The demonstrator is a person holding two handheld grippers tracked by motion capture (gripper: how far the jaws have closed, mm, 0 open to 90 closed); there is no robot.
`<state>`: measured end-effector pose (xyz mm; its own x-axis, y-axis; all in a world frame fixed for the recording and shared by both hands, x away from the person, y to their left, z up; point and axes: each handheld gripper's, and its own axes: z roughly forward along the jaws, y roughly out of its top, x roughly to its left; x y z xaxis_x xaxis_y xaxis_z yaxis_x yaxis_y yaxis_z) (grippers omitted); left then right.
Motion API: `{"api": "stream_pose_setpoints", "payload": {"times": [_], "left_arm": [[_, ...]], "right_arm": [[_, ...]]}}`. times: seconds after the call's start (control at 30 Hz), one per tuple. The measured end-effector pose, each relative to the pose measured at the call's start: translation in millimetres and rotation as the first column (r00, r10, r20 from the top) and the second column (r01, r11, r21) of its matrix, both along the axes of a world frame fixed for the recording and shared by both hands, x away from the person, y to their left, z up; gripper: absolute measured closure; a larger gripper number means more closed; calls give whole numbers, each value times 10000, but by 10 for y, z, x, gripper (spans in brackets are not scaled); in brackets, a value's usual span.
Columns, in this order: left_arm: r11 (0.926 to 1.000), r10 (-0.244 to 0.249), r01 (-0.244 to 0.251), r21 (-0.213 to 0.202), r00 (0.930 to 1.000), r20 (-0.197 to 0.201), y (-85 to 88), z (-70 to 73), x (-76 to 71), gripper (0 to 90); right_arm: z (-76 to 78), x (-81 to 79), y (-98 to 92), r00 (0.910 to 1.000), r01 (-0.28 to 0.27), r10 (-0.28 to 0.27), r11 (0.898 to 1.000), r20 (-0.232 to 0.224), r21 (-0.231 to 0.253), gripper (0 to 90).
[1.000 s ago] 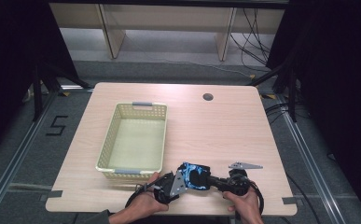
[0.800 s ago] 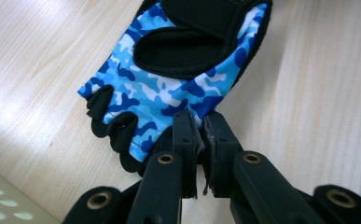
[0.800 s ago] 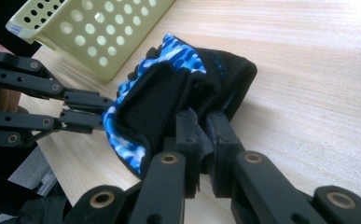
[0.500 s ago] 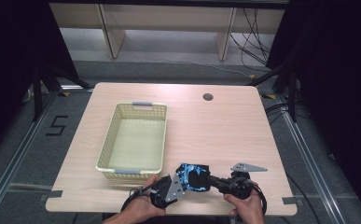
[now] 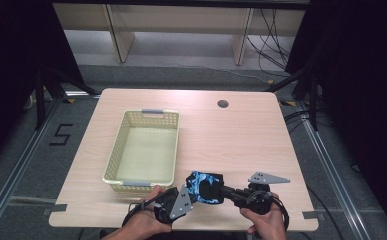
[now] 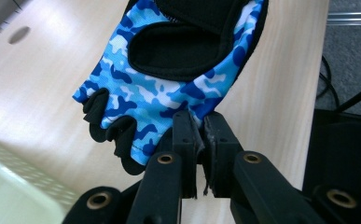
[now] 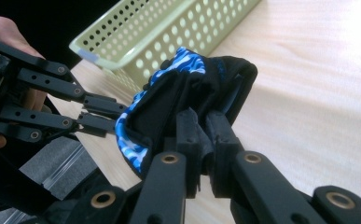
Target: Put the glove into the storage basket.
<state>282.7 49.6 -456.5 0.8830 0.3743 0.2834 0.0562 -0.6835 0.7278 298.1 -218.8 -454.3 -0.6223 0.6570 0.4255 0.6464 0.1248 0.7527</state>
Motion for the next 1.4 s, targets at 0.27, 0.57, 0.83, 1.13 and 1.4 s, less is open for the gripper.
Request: {"api": "stream_pose_setpoints", "payload": {"times": [0.27,0.57,0.83,1.13,1.4], "left_arm": [[9996,264,-262,-127,9995,168,122,222,62,835],[9986,521,-519,-114,9985,182,341,460,132,834],[9955,947,-947,12,9953,183,561,493,188,829],[9901,1401,-1401,-97,9901,-18,774,519,257,826],[9837,1780,-1781,231,9840,57,988,509,373,825]], "right_arm": [[293,92,134,9991,-214,219,9997,362,-135,859],[529,231,343,9943,-706,733,9968,774,-365,858],[595,347,573,9909,-1081,1106,9935,771,-365,858],[632,517,841,9830,-1522,1585,9857,922,-722,859],[650,677,1116,9833,-1665,1725,9814,580,-957,858]]}}
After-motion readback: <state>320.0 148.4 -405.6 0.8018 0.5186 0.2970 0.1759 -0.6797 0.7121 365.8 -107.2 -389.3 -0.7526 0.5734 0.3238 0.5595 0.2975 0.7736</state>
